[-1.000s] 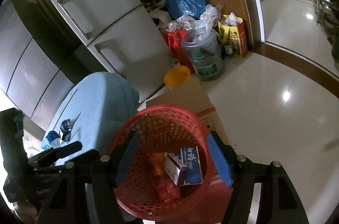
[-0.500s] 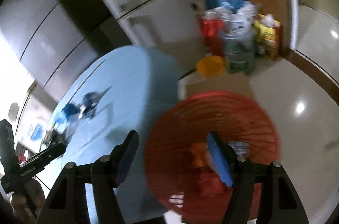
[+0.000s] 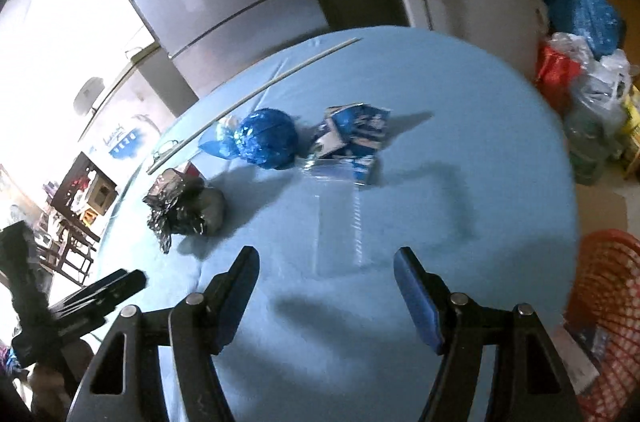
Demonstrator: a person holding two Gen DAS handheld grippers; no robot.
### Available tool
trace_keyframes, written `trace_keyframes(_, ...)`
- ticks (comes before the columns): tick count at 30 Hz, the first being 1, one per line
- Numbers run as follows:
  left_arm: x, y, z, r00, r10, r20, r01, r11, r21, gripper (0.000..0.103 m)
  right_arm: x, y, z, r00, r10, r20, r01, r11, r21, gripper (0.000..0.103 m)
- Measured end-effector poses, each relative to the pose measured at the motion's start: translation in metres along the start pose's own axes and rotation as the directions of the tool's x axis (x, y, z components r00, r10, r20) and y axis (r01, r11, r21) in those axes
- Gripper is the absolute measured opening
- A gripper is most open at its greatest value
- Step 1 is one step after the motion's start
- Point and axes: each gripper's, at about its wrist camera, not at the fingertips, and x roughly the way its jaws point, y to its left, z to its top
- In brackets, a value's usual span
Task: Collect trash
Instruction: 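Return both tools to the table and grasp the clear plastic container with the right tool, then grasp the black plastic bag with the left tool while the right tool holds the clear container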
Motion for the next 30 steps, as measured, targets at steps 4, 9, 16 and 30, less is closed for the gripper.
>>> trace_keyframes(4, 0.000, 0.015, 0.008, 1.000, 0.006, 0.012, -0.005, 0.999, -0.036, 0.077, 0.022, 0.002, 0.008, 1.000, -0.016, -0.022, 0.016, 1.000, 0.009, 0.073)
trace_keyframes(9, 0.009, 0.016, 0.018, 1.000, -0.003, 0.014, 0.004, 0.999, -0.042, 0.077, 0.045, -0.004, 0.016, 0.998, 0.022, -0.055, -0.020, 0.999, 0.038, 0.063)
trace_keyframes(16, 0.021, 0.009, 0.038, 1.000, -0.003, 0.025, 0.003, 1.000, -0.016, 0.079, 0.034, -0.013, 0.014, 0.998, 0.052, -0.043, -0.049, 0.997, 0.059, 0.045)
trace_keyframes(30, 0.089, -0.016, 0.054, 0.995, -0.001, -0.100, 0.009, 0.997, 0.082, 0.041, 0.007, -0.031, 0.000, 0.995, 0.103, -0.005, -0.101, 0.985, 0.140, 0.044)
